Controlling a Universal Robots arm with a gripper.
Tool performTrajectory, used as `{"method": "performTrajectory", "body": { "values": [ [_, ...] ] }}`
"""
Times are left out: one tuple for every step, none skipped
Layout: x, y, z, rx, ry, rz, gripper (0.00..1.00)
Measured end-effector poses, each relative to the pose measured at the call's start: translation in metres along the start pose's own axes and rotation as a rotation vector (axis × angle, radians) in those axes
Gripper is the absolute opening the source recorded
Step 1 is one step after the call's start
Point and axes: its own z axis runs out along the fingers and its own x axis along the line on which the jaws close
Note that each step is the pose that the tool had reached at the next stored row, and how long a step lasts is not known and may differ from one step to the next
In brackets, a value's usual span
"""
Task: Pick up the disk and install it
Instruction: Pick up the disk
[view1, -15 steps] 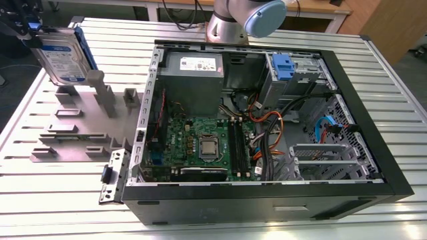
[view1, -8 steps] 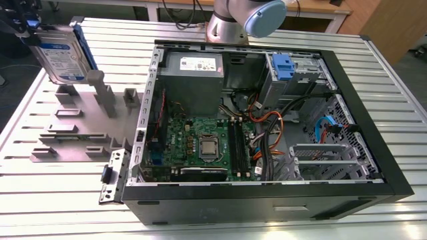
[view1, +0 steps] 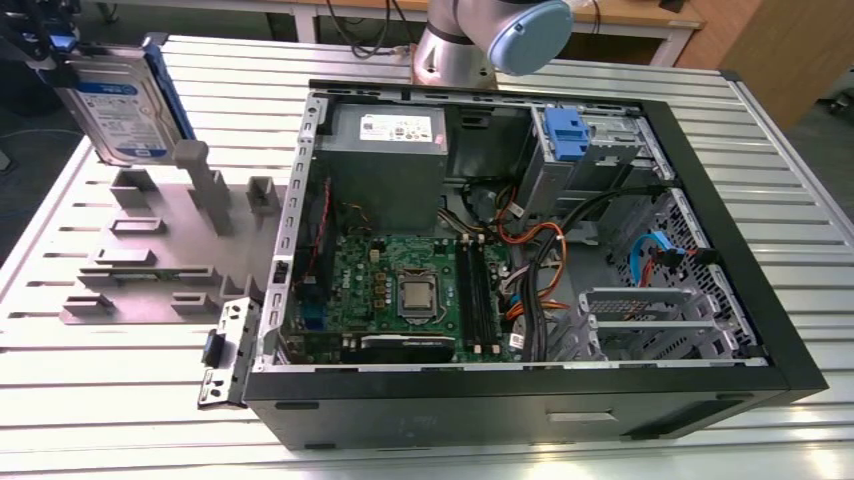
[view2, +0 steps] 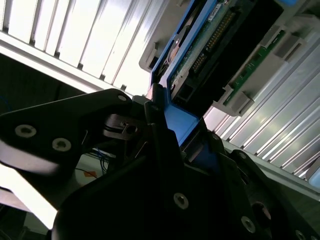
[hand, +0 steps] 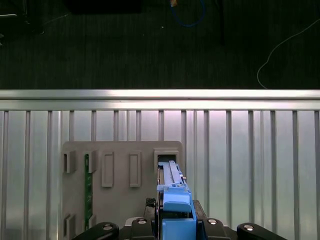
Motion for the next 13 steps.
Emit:
{"method": "performTrajectory", "body": {
  "values": [
    [0.0,0.0,-0.0006,0.0001,0.0,0.0,0.36],
    [0.0,0.0,-0.0013,0.0001,0.0,0.0,0.36],
    [0.0,0.0,-0.0019,0.0001,0.0,0.0,0.36],
    [0.0,0.0001,-0.0026,0.0,0.0,0.0,0.36],
    [0.0,0.0001,-0.0034,0.0,0.0,0.0,0.36],
    [0.0,0.0001,-0.0041,0.0002,-0.0001,0.0,0.36],
    [0.0,0.0001,-0.0048,0.0001,0.0,0.0,0.36],
    [0.0,0.0001,-0.0056,0.0,0.0,0.0,0.36],
    [0.0,0.0001,-0.0064,0.0,0.0,0.0,0.36],
    [-0.0001,0.0001,-0.0072,0.0001,0.0,0.0,0.36],
    [-0.0001,0.0001,-0.0081,0.0001,0.0,0.0,0.36],
    [-0.0001,0.0001,-0.009,0.0,0.0,0.0,0.36],
    [-0.0001,0.0001,-0.0099,0.0,0.0,0.0,0.36]
  ]
}}
